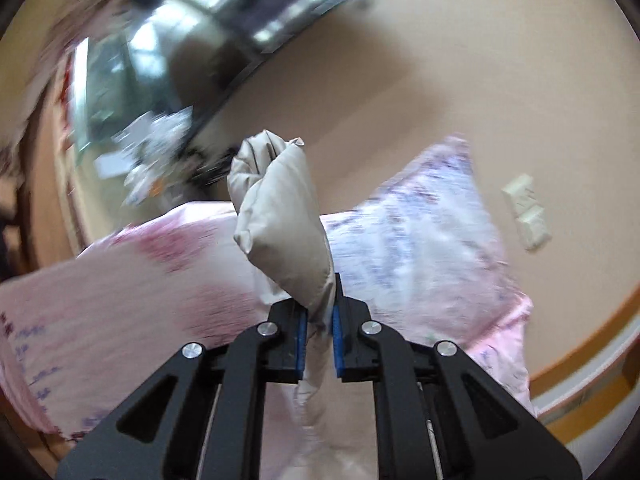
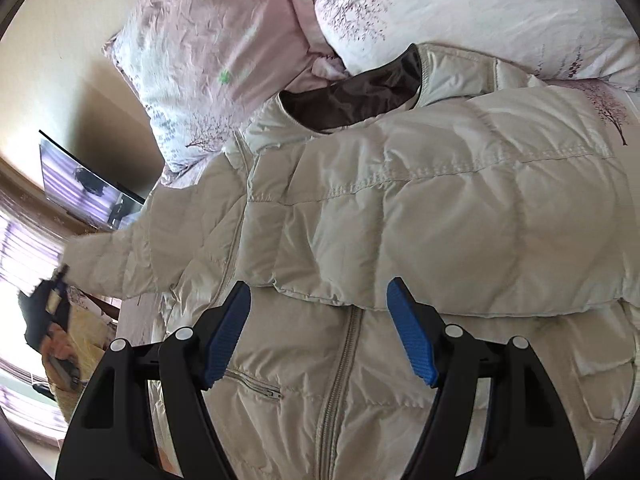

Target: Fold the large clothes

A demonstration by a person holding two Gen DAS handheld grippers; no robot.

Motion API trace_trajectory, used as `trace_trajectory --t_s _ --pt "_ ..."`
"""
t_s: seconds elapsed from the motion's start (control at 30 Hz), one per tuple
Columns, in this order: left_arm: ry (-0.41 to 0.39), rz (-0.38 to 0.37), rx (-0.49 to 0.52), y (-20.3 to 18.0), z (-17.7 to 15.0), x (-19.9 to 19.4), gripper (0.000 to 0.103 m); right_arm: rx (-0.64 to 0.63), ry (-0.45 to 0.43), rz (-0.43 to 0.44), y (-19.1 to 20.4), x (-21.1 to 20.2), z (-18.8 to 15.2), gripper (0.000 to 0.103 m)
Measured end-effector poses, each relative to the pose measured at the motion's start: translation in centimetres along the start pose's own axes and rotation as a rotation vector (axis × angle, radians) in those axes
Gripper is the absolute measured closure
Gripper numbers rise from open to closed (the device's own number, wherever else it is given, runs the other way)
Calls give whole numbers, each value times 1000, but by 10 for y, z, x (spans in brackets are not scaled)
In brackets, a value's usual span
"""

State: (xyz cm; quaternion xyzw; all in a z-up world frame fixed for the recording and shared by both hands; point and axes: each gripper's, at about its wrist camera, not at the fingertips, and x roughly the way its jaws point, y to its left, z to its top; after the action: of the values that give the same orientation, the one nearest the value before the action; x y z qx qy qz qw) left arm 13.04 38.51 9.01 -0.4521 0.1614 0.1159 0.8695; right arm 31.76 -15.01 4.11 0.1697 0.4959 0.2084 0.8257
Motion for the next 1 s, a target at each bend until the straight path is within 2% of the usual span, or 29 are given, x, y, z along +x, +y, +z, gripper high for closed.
trace_trajectory --t_s 0.13,0.27,0.4,0.53,0.6,0.7,0.83,0.9,0.93,0.97,1.0 --pt "28 -127 138 -76 -13 4 93 4 -28 -5 -4 -9 0 31" --pt "111 -260 243 -137 -48 15 93 -4 -56 -30 -11 -19 -1 31" --pt "249 -379 341 -188 -103 38 93 33 -93 -36 -27 -33 -2 31" --pt "412 -438 417 -217 -169 68 93 101 -131 -42 -49 -43 -2 31" --pt "510 -442 449 -224 -208 87 93 128 -141 -41 -57 -46 -3 31" --pt "618 -401 492 -225 -253 111 93 157 -144 -24 -66 -48 -4 31" --pt "766 -312 559 -220 -314 142 92 209 -130 55 -74 -44 -3 31" --pt "795 -280 573 -218 -329 148 89 228 -110 109 -76 -39 -2 31" --pt "805 -267 584 -216 -335 149 85 237 -87 145 -75 -33 0 31" --pt "817 -265 585 -215 -338 149 74 242 -74 160 -73 -30 0 31" --pt "837 -276 577 -214 -339 148 51 244 -55 176 -72 -26 1 31"
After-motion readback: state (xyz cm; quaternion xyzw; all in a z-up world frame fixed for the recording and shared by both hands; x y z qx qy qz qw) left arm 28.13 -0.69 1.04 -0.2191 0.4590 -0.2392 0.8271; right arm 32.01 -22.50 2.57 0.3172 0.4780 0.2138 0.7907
